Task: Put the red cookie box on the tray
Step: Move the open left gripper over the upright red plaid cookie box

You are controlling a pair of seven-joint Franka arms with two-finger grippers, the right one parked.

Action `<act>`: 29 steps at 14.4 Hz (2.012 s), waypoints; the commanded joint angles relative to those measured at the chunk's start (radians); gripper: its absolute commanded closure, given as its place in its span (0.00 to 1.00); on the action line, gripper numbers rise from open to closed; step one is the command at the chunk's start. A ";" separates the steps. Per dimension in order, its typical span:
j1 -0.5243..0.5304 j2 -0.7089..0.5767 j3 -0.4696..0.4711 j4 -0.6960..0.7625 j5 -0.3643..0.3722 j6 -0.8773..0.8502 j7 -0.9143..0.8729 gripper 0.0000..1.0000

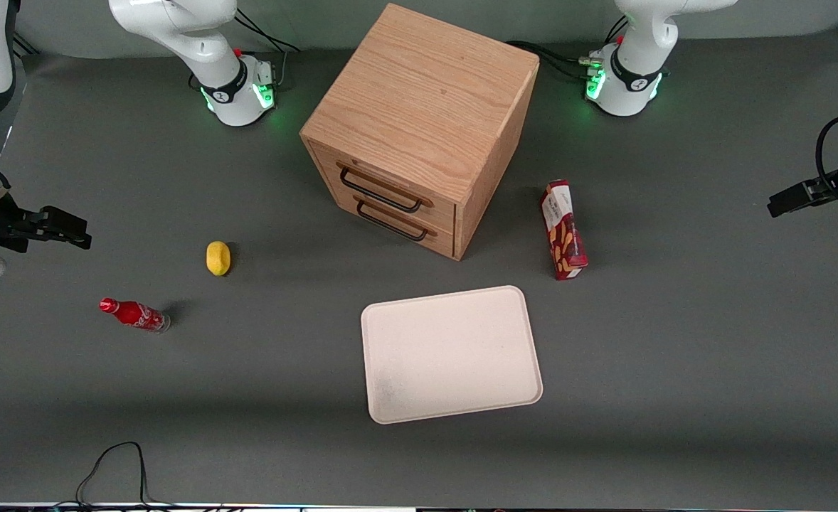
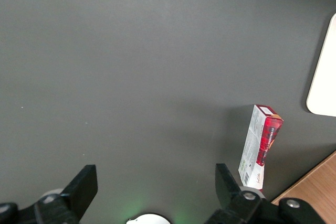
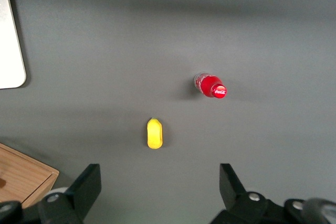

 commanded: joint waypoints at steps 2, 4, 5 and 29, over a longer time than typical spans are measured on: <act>-0.003 -0.006 -0.019 0.020 -0.006 -0.029 0.005 0.00; -0.003 -0.004 -0.060 0.035 -0.026 -0.027 -0.003 0.00; -0.006 0.003 -0.073 0.052 -0.058 -0.029 -0.021 0.00; -0.039 -0.043 -0.334 -0.675 -0.092 0.737 -0.095 0.01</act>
